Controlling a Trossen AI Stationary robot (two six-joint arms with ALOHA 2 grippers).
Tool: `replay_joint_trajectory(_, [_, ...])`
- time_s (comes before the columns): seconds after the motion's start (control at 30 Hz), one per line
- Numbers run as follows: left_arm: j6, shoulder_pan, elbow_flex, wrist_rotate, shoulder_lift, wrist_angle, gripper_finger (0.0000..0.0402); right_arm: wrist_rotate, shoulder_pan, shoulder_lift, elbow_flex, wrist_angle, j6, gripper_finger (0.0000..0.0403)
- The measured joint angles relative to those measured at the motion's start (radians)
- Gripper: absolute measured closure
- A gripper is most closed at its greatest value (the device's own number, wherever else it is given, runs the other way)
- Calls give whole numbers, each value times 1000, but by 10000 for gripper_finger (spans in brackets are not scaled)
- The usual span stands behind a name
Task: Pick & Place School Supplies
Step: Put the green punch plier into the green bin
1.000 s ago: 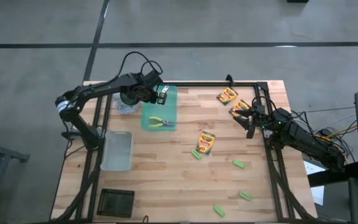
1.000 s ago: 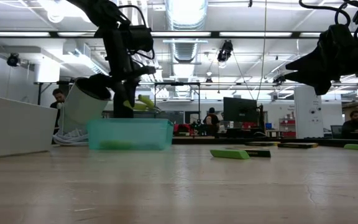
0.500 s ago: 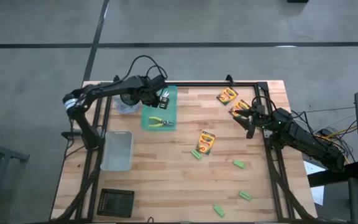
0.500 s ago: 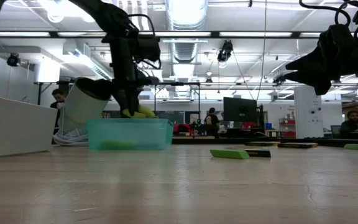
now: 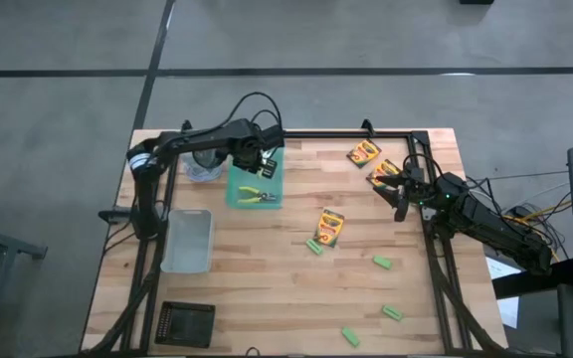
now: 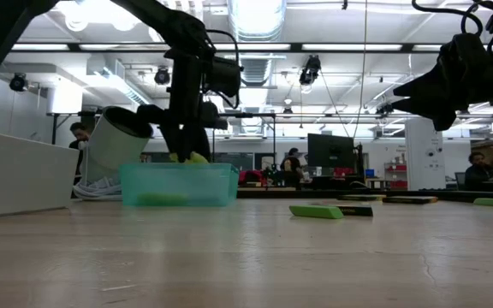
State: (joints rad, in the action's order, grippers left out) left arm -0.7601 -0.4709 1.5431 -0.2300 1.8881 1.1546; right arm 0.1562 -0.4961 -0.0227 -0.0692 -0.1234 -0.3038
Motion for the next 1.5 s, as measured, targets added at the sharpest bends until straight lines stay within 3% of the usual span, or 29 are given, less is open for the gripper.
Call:
replay_joint_trajectory(0.63, [-61,67,-11,-47,8,-39,353,0,0,0,0,0,0,207])
replay_joint_trajectory(1.2, [-666,132,-14,-101,8,-52,353,0,0,0,0,0,0,206])
replay_joint_trajectory(1.5, [-685,146,-148,-109,8,-330,353,0,0,0,0,0,0,207])
